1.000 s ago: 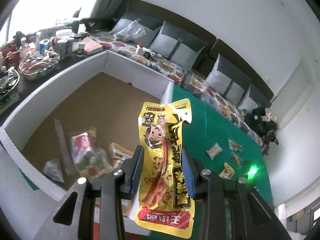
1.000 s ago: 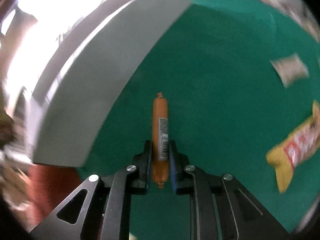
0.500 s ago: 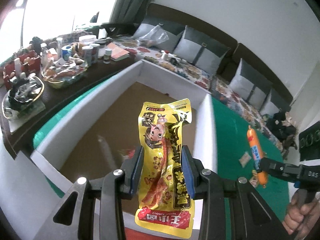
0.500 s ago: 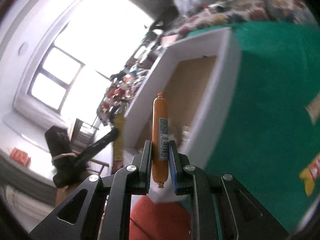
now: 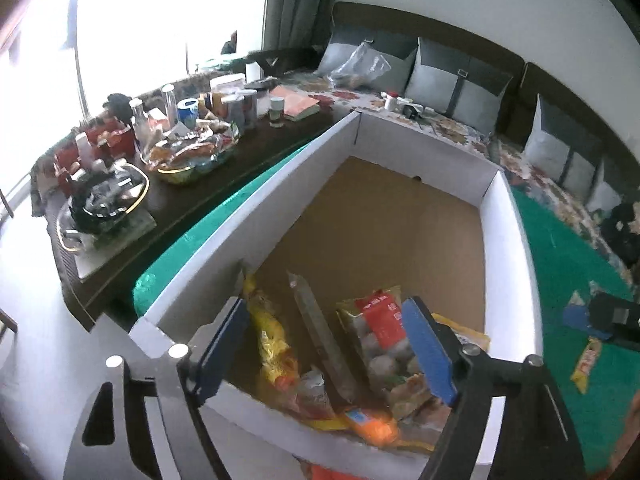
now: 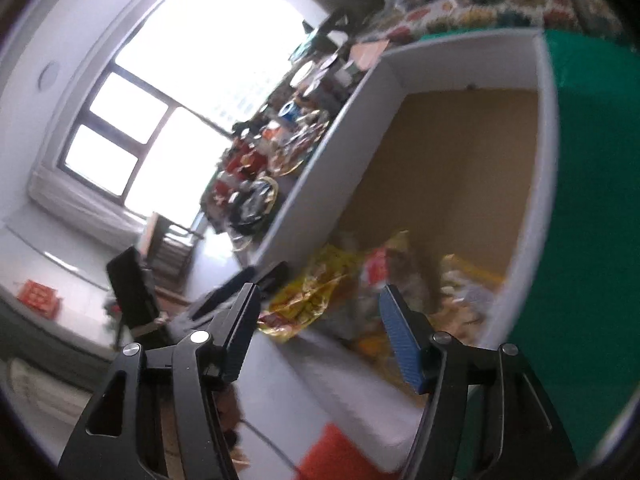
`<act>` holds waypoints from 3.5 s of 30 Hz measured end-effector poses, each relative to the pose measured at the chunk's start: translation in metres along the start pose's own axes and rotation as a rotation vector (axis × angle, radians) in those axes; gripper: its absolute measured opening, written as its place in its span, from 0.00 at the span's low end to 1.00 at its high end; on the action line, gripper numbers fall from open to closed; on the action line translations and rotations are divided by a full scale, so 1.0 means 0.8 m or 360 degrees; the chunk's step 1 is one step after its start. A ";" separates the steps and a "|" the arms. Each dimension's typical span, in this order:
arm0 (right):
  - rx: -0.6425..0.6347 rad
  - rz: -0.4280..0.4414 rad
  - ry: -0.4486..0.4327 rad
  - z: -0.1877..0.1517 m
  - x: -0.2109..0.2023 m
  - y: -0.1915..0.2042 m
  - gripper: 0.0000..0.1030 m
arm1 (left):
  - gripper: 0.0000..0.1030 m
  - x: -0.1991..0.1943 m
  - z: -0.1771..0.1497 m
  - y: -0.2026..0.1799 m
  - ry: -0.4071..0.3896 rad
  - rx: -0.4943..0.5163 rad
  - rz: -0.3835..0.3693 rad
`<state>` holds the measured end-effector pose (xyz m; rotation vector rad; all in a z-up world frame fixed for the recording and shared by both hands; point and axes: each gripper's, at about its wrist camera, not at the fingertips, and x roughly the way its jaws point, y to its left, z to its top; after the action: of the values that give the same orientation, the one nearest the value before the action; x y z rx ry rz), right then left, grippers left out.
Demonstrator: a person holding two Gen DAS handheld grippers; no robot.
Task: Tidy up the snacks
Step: 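Carry the yellow bag and sausage over the white box and release both, then return both open tools to the remaining snacks on the sheet, then close the right tool on the second yellow red-print snack bag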
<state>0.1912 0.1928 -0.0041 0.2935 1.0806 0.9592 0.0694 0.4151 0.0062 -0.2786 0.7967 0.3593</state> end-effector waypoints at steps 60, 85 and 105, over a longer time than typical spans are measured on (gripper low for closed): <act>0.0167 -0.1610 -0.0307 -0.261 -0.318 -0.324 0.68 | 0.96 -0.010 -0.143 -0.438 -0.0110 0.1183 -0.0218; 0.0362 -0.1526 -0.0310 -0.278 -0.329 -0.366 0.82 | 1.00 0.121 -0.199 -0.442 0.0234 0.0807 -0.0449; 0.0334 -0.1300 0.0035 -0.088 -0.166 -0.339 0.84 | 1.00 0.120 -0.198 -0.441 0.0227 0.0802 -0.0445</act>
<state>0.2538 -0.0850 -0.1273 -0.0053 1.1774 0.1209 0.1756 0.0566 -0.1319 0.0598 0.9465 -0.1303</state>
